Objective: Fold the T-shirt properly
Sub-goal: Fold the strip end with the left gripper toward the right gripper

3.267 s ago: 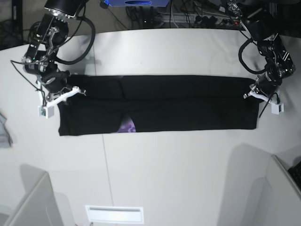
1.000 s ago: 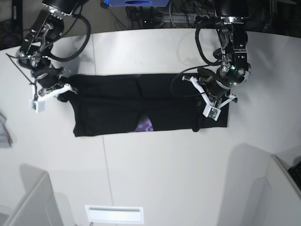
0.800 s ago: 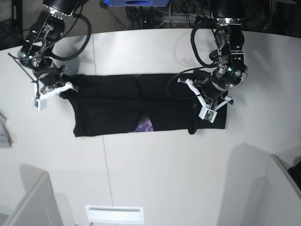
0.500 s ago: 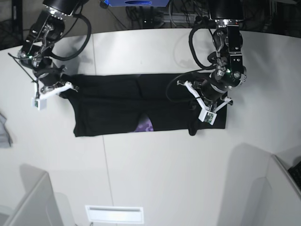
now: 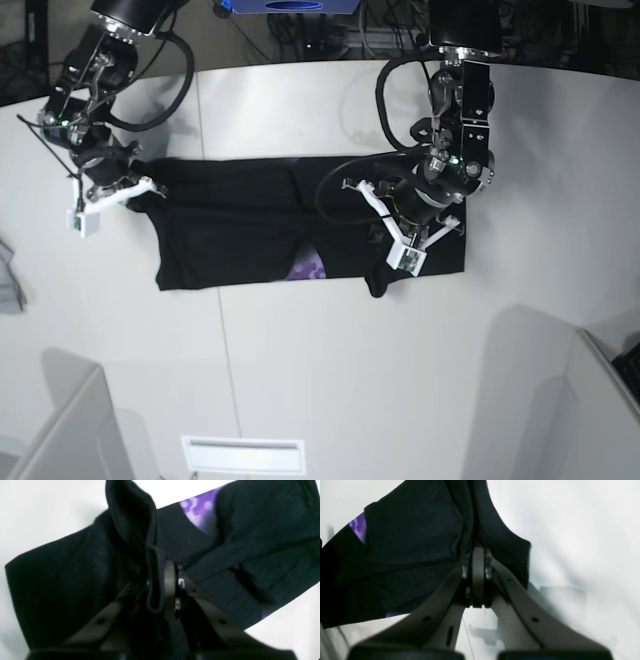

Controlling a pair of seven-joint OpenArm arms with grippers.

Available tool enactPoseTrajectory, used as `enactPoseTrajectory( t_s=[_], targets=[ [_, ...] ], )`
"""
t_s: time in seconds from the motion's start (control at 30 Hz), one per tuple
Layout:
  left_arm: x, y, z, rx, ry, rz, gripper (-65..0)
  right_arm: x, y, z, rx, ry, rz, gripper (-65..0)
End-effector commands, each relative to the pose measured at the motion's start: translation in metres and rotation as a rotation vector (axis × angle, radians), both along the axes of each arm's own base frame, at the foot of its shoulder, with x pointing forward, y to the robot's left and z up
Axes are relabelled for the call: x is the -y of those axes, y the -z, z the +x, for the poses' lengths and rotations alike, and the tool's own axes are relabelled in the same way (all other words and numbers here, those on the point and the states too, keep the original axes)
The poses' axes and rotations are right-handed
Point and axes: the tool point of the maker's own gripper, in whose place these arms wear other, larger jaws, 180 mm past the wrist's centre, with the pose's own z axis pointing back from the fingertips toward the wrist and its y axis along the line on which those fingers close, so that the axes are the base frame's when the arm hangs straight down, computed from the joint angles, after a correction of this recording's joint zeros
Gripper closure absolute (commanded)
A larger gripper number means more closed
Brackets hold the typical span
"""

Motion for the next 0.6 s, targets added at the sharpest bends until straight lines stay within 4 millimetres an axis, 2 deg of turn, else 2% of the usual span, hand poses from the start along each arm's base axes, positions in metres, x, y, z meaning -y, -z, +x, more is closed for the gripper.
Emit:
enactPoseTrajectory(
  t_s=[0.0, 0.13, 0.27, 0.57],
  targets=[
    [0.007, -0.013, 0.008, 0.048, 0.007, -0.026, 0.0, 0.004, -0.012, 0.009, 0.049, 0.001, -0.010, 0.0],
    [0.016, -0.012, 0.005, 0.041, 0.033, -0.028, 0.0, 0.004, -0.012, 0.009, 0.049, 0.001, -0.010, 0.0],
    [0.015, -0.003, 0.002, 0.015, 0.032, -0.025, 0.0, 0.004, -0.012, 0.009, 0.049, 0.001, -0.010, 0.0],
    [0.013, -0.003, 0.003, 0.016, 0.024, -0.026, 0.0, 0.004, -0.012, 0.009, 0.049, 0.001, -0.010, 0.0]
  ],
)
